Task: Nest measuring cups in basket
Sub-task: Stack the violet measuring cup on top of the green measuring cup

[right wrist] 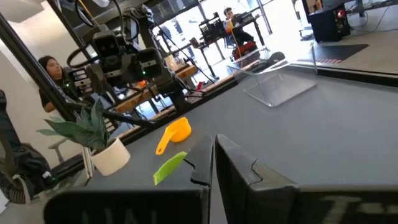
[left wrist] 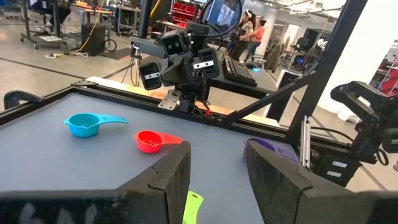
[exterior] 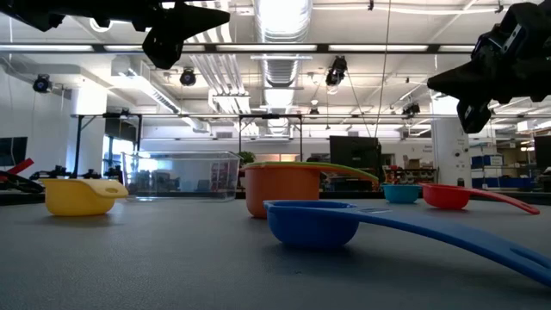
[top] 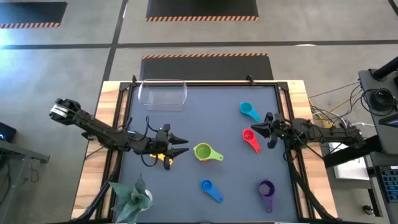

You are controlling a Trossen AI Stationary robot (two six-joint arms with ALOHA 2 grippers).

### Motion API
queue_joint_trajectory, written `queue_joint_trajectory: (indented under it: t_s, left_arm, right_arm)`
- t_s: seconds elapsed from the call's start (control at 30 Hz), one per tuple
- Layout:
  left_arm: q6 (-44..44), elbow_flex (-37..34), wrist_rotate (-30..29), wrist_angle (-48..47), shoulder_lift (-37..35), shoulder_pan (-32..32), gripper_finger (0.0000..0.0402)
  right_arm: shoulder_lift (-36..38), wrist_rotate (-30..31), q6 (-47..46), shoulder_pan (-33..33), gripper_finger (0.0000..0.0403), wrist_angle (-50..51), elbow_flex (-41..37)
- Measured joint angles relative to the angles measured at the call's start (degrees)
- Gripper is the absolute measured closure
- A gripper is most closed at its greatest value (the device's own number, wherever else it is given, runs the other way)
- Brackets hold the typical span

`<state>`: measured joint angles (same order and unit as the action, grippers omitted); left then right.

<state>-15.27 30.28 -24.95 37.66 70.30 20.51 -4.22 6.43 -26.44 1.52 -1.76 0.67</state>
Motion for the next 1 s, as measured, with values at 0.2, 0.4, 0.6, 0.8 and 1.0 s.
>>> queue_joint_trajectory:
  t_s: [0.2,0.4,0.6,0.8,1.0]
  left_arm:
    - [0.0,0.0,0.0,-0.6,0.0,0.0,0.0264]
    - [0.5,0.0,0.0,-0.8,0.0,-0.1,0.0264]
    - [2.5,0.0,-0.1,-0.8,0.0,-0.1,0.0264]
    - [2.6,0.0,-0.1,-0.9,0.0,-0.1,0.0264]
    - [2.6,0.0,-0.1,-0.8,0.7,-0.1,0.0264]
  right_arm:
    - [-4.6,-0.5,-5.8,-0.1,0.0394,0.2,0.0]
    - [-10.9,1.8,-6.8,-0.1,0.0394,-0.8,0.0]
    - [-16.5,10.0,-10.5,-0.1,0.0394,-1.7,0.0]
    - [-21.8,9.0,-17.1,-0.1,0.0394,-2.0,0.0]
    - [-24.3,1.7,-14.3,-1.1,0.0394,-17.5,0.0]
